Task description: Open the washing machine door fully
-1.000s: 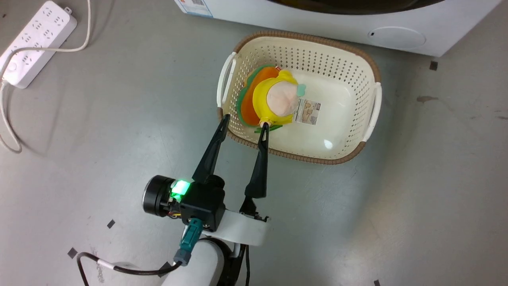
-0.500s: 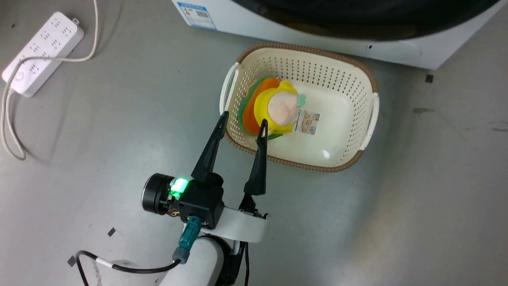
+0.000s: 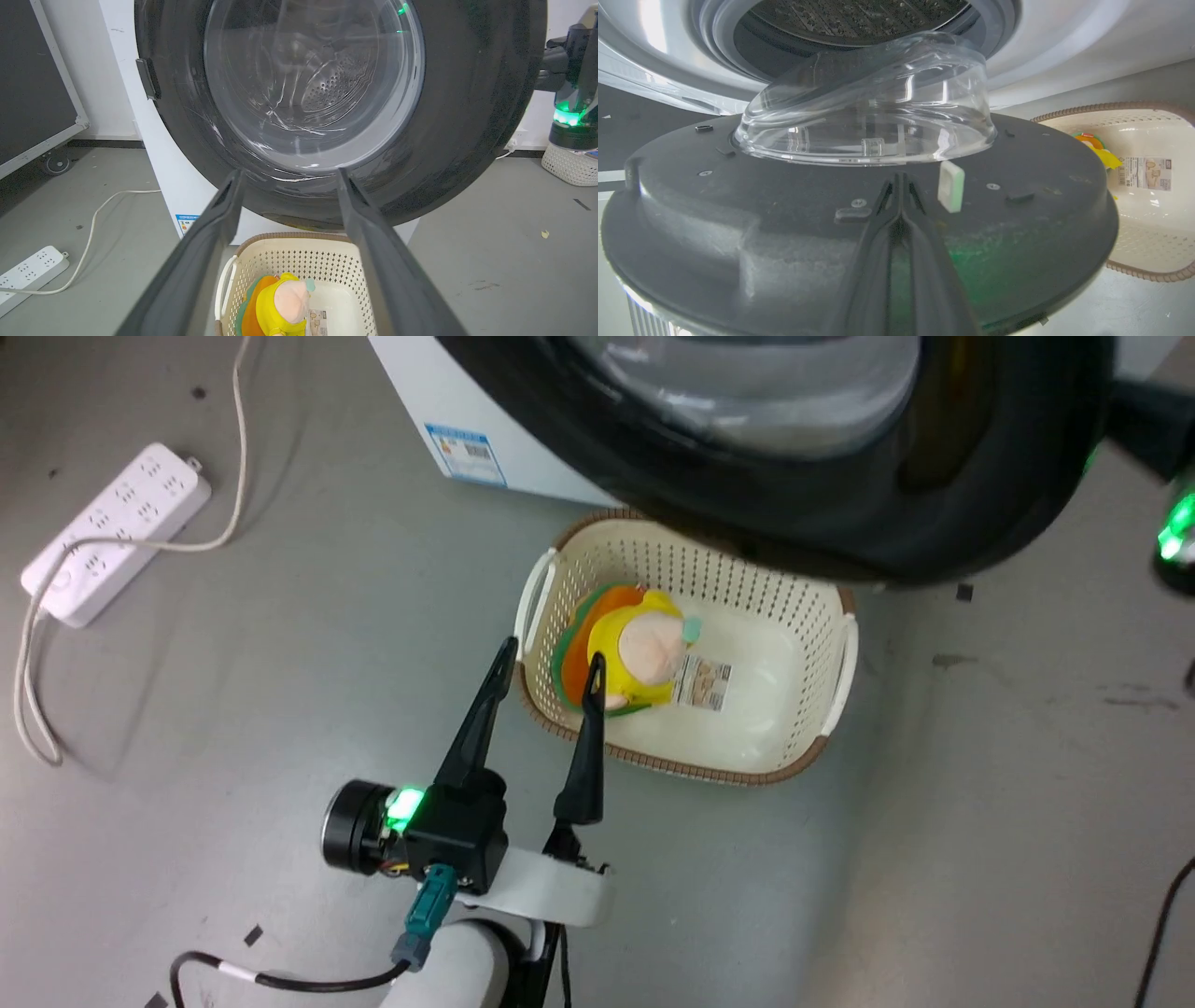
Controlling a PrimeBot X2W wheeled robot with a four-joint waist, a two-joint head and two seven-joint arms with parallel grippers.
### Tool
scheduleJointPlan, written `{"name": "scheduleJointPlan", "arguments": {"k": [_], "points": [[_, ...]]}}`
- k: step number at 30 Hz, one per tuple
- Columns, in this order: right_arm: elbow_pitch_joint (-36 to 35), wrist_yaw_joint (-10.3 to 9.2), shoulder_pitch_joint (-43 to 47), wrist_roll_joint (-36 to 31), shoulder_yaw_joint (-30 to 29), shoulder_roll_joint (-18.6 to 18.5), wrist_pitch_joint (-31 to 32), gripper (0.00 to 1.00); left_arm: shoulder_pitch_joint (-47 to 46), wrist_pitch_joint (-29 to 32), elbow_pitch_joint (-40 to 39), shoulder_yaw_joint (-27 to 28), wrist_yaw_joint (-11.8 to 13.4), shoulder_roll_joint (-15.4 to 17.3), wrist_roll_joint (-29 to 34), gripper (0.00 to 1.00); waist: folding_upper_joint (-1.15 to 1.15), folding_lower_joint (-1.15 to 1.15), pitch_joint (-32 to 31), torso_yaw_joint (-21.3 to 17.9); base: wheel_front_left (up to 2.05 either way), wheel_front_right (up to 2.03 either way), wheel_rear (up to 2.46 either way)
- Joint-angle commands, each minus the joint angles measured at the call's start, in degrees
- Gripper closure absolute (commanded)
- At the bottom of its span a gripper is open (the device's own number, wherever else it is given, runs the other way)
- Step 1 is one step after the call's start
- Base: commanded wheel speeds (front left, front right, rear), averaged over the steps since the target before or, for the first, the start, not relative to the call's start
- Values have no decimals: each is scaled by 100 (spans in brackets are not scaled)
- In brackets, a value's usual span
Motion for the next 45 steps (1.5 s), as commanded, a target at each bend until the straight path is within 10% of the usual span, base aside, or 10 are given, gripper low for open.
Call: {"name": "scheduleJointPlan", "arguments": {"k": [1, 18, 39, 41, 45], "points": [[-131, -2, 329, 94, -15, 188, 115, 100, 131, -32, 51, 69, -48, 14, 24, 0, 0, 0, -248, -39, 0, 0, 0], [-1762, -2, 2470, 256, 381, 1564, 910, 100, 797, -32, 391, 327, -381, 14, 3, 0, 0, 0, -1059, -139, 0, 0, 0], [-2569, -2, 3639, 1380, 2011, 1664, 245, 100, 1121, -32, 569, 360, -516, 14, -79, 0, 0, 0, -1532, 63, 0, 0, 0], [-2647, -2, 3655, 1271, 1935, 1631, -9, 0, 1168, -32, 580, 420, -523, 14, -76, 0, 0, 0, -1609, 19, 0, 0, 0], [-3136, -2, 3773, 849, 1761, 1381, -688, 0, 1223, -32, 581, 579, -576, 14, -76, 0, 0, 0, -1765, -118, 0, 0, 0]]}}
